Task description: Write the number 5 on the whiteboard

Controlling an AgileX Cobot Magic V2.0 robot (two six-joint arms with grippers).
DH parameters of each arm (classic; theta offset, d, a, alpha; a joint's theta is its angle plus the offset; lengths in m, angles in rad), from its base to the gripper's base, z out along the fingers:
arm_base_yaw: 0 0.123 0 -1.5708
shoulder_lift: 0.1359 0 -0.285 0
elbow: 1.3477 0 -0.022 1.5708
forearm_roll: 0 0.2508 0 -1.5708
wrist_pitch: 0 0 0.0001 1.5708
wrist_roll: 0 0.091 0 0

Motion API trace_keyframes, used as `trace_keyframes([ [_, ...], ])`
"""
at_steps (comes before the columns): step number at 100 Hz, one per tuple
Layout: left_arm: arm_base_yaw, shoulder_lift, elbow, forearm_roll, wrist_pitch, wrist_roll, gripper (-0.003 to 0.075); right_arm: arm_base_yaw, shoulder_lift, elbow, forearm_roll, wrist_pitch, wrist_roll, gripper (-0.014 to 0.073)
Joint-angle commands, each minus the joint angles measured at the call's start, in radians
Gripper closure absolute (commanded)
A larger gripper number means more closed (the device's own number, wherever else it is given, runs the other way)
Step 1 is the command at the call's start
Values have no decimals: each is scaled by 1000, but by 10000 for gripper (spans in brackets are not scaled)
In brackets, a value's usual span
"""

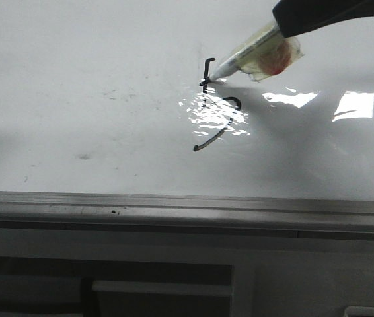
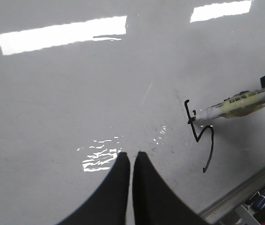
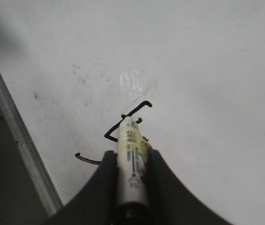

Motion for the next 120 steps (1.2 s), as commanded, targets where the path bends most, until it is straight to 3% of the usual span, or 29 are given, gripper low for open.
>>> trace_keyframes([
  [1, -1, -6, -28, -14, -60, -7, 741, -48, -14, -27, -22, -61, -3, 646],
  [22, -1, -6, -28, -14, -60, -7, 741, -114, -75, -27, -23, -23, -3, 646],
  [59, -3, -6, -28, -14, -48, -7, 735, -76, -149, -28, -23, 22, -3, 646],
  [69, -17, -4, -40, -6, 9, 1, 636, -22, -208, -28, -23, 68, -21, 646],
  [81, -75, 50, -91, -6, 97, 61, 380, 61, -239, -28, -23, 118, -21, 646],
  [88, -133, 100, -130, -6, 131, 134, 284, 119, -233, -28, -23, 144, -35, 646],
  [104, -302, 218, -215, 13, 176, 343, 264, 256, -191, -29, -23, 167, -66, 646],
  [120, -411, 325, -259, 56, 146, 376, 294, 347, -173, -32, -23, 165, -66, 646],
])
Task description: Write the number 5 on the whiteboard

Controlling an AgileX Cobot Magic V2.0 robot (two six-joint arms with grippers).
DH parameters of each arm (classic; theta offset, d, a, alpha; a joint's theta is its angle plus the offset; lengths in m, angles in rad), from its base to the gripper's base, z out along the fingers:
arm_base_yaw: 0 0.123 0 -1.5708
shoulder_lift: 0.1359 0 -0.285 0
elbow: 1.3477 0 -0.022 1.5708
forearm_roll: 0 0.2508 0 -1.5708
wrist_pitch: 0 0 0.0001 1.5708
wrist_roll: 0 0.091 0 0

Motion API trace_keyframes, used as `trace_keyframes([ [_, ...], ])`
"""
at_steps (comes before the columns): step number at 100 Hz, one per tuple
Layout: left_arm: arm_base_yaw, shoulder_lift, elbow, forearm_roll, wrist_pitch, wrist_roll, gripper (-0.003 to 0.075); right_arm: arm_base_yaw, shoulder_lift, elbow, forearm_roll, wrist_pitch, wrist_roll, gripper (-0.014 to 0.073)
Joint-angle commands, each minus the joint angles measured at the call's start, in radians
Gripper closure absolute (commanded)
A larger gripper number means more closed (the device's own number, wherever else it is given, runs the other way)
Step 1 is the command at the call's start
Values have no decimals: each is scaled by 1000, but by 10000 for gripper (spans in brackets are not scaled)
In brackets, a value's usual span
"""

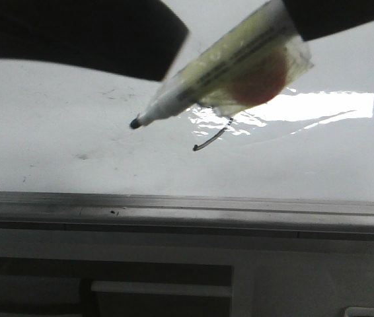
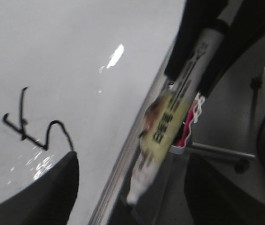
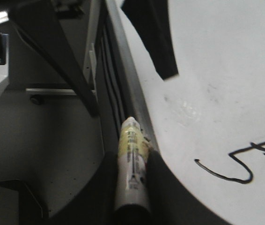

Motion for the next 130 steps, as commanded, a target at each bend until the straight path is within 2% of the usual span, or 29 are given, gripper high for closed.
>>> trace_keyframes([
  [1, -46, 37, -52, 6, -60, 18, 300, 35, 0, -32, 8, -54, -13, 646],
  [16, -55, 93, -67, 2, -62, 18, 360, 61, -3, -32, 8, -47, -13, 646],
  [26, -55, 105, -67, 2, -54, 18, 426, 61, -4, -32, 8, -31, -13, 646],
  [52, -55, 105, -67, 6, -8, 18, 740, 61, -4, -32, 8, -25, -13, 646],
  [83, -55, 105, -67, 6, 8, 9, 741, 61, -4, -32, 8, -25, -13, 635],
  [92, -55, 105, -67, 6, 8, 4, 741, 61, -4, -32, 8, -25, -13, 542],
  [111, -51, 105, -67, 5, 0, -13, 741, 59, -9, -32, 8, -37, -13, 193],
  [116, -40, 105, -63, 5, -15, -51, 741, 59, -19, -32, 2, -57, -13, 161],
  [130, 26, 105, -29, -7, -82, -185, 741, 35, -78, -32, 2, -157, -11, 193],
])
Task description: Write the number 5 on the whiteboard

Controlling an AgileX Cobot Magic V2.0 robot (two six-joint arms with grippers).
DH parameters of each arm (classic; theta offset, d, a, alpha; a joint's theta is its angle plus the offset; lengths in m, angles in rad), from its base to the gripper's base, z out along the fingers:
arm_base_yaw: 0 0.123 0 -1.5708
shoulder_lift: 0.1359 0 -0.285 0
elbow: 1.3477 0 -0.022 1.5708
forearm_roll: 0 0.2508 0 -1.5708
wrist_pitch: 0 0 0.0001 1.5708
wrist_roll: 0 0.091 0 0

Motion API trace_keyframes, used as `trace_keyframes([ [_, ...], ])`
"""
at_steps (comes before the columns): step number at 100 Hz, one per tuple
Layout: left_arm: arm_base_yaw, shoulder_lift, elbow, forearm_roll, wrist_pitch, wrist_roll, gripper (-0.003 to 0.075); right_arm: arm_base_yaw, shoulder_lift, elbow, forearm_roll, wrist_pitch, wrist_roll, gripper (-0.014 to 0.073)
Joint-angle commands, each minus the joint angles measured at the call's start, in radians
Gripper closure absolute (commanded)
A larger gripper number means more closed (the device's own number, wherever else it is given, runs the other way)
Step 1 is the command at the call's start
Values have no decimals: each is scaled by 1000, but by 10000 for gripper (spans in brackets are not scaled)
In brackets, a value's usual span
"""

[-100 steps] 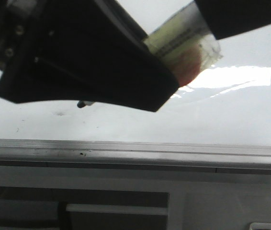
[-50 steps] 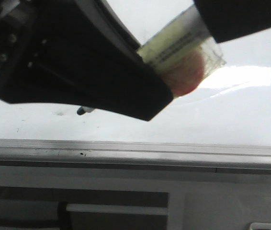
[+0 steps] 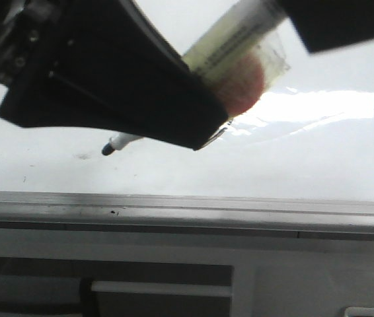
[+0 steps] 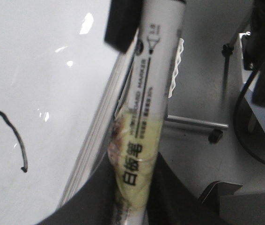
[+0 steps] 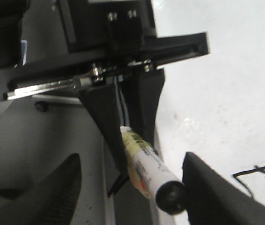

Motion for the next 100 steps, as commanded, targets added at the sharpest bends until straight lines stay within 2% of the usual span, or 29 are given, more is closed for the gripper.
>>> trace_keyframes([
  [1, 45, -16, -3, -41, -114, -112, 741, -21, -48, -32, 19, -118, -7, 196],
  [6, 71, -16, 17, -81, -160, -159, 741, -45, -73, -32, 19, -138, -7, 229],
  [13, 99, -16, 45, -161, -239, -202, 741, -86, -107, -32, 19, -143, -5, 319],
  [18, 109, -16, 64, -225, -302, -202, 741, -117, -128, -32, 19, -133, 14, 415],
  [28, 109, -4, 80, -312, -441, -202, 741, -172, -159, -32, 19, -96, 33, 665],
  [40, 109, 44, 78, -348, -519, -202, 741, -216, -165, -32, 19, -41, 55, 655],
  [50, 109, 97, 75, -363, -531, -203, 741, -223, -165, -32, 19, -11, 55, 655],
  [59, 109, 142, 69, -385, -537, -203, 741, -223, -165, -32, 19, -11, 55, 655],
  [76, 109, 200, 50, -541, -618, -203, 741, -223, -165, -32, 19, -13, 55, 655],
  [100, 109, 252, 43, -581, -633, -203, 741, -223, -165, -32, 19, -13, 55, 655],
])
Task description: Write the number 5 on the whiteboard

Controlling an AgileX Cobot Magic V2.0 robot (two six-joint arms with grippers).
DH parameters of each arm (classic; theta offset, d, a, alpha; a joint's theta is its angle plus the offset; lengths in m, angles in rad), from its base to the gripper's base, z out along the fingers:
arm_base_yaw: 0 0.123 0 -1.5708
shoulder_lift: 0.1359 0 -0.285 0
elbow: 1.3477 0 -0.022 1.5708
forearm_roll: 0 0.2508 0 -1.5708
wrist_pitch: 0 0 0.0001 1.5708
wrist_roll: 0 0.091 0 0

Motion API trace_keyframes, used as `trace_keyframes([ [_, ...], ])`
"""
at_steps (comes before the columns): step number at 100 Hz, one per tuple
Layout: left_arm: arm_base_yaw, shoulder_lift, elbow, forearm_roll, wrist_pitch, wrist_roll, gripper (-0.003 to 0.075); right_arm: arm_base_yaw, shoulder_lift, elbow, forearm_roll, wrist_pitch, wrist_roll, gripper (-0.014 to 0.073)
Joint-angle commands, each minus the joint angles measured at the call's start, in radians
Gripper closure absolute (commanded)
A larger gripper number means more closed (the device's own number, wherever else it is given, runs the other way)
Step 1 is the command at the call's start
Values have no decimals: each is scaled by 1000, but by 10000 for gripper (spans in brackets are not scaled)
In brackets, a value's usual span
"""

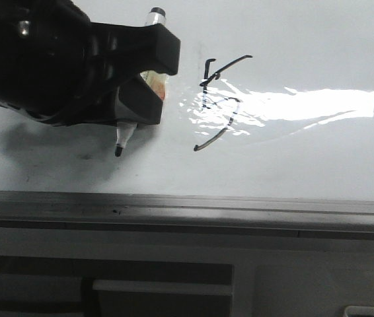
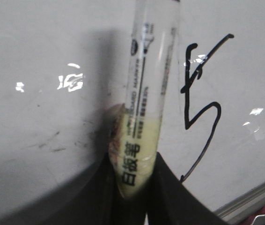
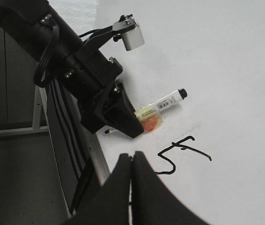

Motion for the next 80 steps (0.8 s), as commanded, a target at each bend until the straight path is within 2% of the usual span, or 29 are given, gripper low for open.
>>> trace_keyframes([
  [1, 12, 26, -15, -47, -121, -5, 741, -4, -3, -32, 18, -63, 2, 655],
  [80, 12, 37, -15, -70, -148, -5, 738, -4, -3, -32, 24, -63, 2, 655],
])
